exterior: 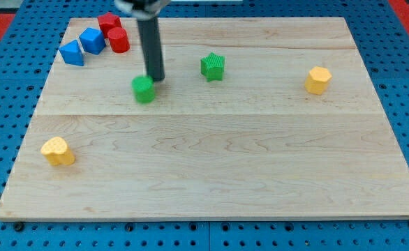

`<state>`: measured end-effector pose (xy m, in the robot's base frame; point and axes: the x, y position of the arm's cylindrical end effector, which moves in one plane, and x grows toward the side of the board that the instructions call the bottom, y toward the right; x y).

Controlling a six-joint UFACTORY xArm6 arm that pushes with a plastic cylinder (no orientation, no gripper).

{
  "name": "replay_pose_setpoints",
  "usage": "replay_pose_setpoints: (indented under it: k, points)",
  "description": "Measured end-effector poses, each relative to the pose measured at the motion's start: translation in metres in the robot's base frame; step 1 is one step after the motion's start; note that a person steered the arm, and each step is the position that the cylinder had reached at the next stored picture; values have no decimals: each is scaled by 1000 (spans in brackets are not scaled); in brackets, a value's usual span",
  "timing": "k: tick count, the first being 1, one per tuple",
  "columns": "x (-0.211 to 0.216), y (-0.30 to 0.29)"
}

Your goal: Place the green star at the top of the green circle

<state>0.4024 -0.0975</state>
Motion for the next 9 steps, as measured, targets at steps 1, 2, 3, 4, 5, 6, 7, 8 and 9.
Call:
replay_pose_setpoints:
  k: [1,2,3,4,5,6,7,8,9]
  points:
    - [80,-44]
    - [85,-23]
    - [88,-70]
    - [75,-69]
    - [46,-4]
    - [1,124]
    - [-56,155]
    - [-67,102]
    - [-51,23]
